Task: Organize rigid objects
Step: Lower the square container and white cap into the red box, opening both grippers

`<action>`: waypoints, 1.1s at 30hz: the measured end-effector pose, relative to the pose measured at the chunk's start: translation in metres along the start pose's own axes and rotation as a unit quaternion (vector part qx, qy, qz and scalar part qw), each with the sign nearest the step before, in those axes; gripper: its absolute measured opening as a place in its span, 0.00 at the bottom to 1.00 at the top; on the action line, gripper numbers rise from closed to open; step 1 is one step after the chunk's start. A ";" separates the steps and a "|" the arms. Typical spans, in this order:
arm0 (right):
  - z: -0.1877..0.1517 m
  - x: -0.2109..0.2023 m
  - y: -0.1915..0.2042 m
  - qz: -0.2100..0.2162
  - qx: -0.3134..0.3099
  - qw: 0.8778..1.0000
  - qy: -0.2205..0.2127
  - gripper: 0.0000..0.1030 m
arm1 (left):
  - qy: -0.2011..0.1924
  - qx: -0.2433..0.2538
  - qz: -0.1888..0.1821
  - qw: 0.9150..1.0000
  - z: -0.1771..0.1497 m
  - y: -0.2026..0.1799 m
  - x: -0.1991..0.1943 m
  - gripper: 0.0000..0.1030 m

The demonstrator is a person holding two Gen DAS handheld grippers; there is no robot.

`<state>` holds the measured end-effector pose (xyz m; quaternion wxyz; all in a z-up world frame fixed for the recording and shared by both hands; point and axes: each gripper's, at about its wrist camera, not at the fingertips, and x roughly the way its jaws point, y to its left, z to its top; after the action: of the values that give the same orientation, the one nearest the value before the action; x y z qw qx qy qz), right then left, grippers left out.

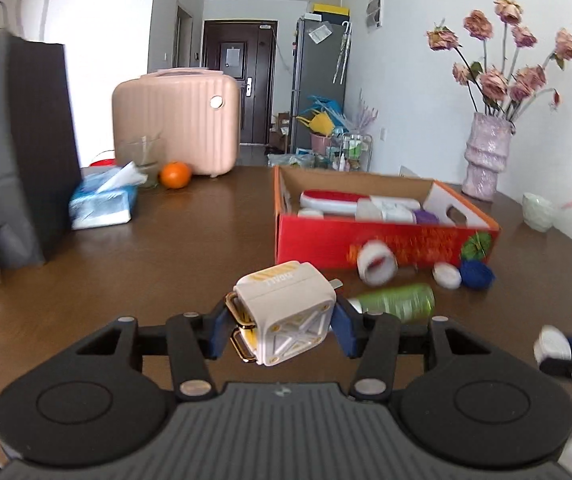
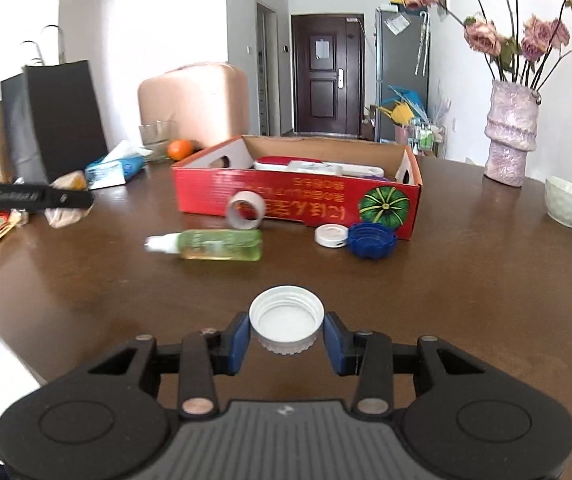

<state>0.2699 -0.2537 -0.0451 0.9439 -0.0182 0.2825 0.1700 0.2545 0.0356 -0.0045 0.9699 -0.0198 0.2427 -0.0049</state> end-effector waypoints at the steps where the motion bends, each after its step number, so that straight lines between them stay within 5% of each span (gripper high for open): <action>1: -0.003 -0.008 0.004 0.000 -0.004 1.000 -0.004 0.38 | 0.004 0.001 -0.003 1.000 -0.006 0.000 -0.010 0.50; 10: -0.011 -0.051 0.022 0.005 -0.007 0.999 -0.037 0.38 | 0.003 -0.002 -0.013 1.000 -0.031 -0.005 -0.063 0.50; 19: -0.013 -0.061 0.021 0.004 0.002 0.999 -0.047 0.38 | -0.009 0.008 -0.029 1.000 -0.024 -0.015 -0.065 0.50; 26: 0.001 -0.028 0.011 0.013 -0.001 0.999 -0.039 0.38 | -0.012 0.011 -0.062 0.998 0.017 -0.016 -0.018 0.50; 33: 0.065 0.044 -0.031 0.003 0.009 0.999 -0.052 0.38 | 0.006 0.040 -0.083 0.996 0.084 -0.032 0.091 0.50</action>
<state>0.3493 -0.2609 -0.0161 0.9569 0.0004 0.2348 0.1710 0.3740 0.0054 0.0279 0.9647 -0.0011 0.2456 -0.0954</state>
